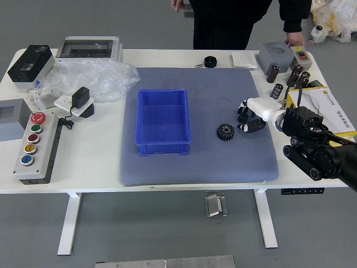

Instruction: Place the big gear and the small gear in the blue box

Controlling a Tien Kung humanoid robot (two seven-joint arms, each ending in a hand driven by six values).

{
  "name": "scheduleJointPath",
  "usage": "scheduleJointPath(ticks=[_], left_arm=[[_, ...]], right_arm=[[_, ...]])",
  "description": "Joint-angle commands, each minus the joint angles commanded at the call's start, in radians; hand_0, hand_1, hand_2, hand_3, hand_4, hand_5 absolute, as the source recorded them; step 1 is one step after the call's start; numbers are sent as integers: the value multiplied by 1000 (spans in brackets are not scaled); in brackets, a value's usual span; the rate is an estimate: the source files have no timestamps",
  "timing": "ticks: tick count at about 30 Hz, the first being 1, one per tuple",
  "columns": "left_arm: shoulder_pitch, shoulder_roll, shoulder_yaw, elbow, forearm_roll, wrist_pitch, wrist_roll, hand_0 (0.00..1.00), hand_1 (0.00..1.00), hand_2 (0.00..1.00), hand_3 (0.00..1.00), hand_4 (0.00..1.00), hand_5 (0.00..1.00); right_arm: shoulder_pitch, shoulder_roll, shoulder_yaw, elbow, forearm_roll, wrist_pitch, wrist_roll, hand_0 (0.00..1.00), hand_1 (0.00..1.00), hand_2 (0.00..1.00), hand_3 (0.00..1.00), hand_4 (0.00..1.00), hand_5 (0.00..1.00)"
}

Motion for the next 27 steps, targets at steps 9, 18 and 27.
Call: scheduleJointPath(ticks=[9, 18, 27], left_arm=[[-2, -1, 3, 0, 0, 1, -1, 904, 894, 866, 871, 792, 336], [-3, -2, 5, 0, 1, 1, 0, 904, 893, 864, 871, 792, 336], [-4, -2, 6, 0, -2, 1, -1, 903, 894, 865, 871, 792, 337]], right_arm=[[-10, 2, -21, -7, -4, -61, 10, 532, 494, 616, 652, 608, 301], [-15, 7, -33, -17, -26, -120, 28, 576, 454, 551, 632, 500, 196], [-15, 9, -39, -25, -38, -141, 33, 583, 448, 532, 618, 489, 159]])
